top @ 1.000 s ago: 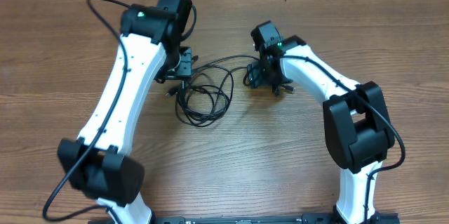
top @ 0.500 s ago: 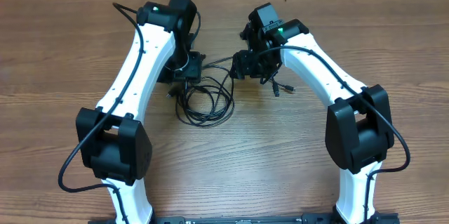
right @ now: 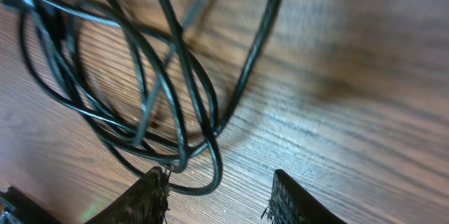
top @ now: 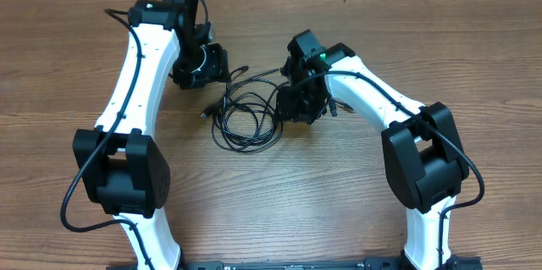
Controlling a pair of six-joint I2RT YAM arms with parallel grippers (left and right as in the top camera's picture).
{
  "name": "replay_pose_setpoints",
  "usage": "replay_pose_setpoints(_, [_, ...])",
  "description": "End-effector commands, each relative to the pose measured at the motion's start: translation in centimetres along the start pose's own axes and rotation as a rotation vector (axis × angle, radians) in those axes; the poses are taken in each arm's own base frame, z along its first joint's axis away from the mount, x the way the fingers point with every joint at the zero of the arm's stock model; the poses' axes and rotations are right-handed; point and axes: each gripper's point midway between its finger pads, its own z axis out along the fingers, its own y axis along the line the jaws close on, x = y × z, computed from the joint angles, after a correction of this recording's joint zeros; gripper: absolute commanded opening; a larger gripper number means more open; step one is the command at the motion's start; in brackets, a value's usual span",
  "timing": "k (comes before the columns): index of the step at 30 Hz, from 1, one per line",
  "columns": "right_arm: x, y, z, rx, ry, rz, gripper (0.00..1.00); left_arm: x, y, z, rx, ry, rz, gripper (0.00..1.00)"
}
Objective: Untangle cables
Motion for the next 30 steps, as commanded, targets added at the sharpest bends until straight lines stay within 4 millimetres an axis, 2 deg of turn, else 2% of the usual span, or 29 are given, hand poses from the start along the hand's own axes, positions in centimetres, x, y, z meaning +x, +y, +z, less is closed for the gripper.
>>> replay_pose_setpoints(1, [0.9,-0.5,0.8,0.006,0.027,0.029,0.45,-0.1,-0.8,1.5,0.003,0.02,0.02,0.62])
replay_pose_setpoints(7, [1.4,-0.4,1.2,0.006,0.041,0.026,0.43,-0.4,1.1,4.8,-0.101,0.061,-0.073,0.6])
replay_pose_setpoints(11, [1.5,-0.1,1.5,0.006,0.042,0.02,0.33,-0.2,1.9,7.6,-0.117,0.117,-0.084,0.54])
replay_pose_setpoints(15, [1.9,0.0,2.4,0.007,0.042,0.081,0.28,-0.4,2.4,10.2,-0.118,0.15,-0.092,0.49])
replay_pose_setpoints(18, [2.4,0.0,3.3,0.007,0.045,0.075,0.28,-0.6,2.1,11.3,-0.082,0.161,-0.085,0.35])
replay_pose_setpoints(19, [2.5,0.0,3.5,0.007,0.046,0.073,0.27,-0.6,1.8,11.4,-0.065,0.163,-0.074,0.23])
replay_pose_setpoints(20, [2.5,0.0,3.5,0.007,0.047,0.073,0.21,-0.6,1.7,11.4,-0.056,0.162,-0.065,0.09])
replay_pose_setpoints(21, [2.5,0.0,3.5,0.007,0.047,0.073,0.09,-0.6,1.7,11.3,-0.054,0.164,-0.043,0.04])
replay_pose_setpoints(22, [2.5,0.0,3.4,0.007,0.047,0.074,0.04,-0.5,1.7,10.9,-0.056,0.165,-0.028,0.04])
replay_pose_setpoints(25, [1.7,0.2,1.9,0.025,0.012,0.061,0.04,-0.9,1.8,9.5,-0.047,0.134,-0.026,0.04])
replay_pose_setpoints(28, [0.0,1.4,-1.5,0.025,-0.067,-0.001,0.04,-2.0,2.1,7.2,-0.033,0.069,-0.06,0.04])
replay_pose_setpoints(30, [-1.1,2.8,-4.7,0.009,-0.143,-0.048,0.04,-2.3,2.6,5.8,-0.028,0.042,-0.079,0.04])
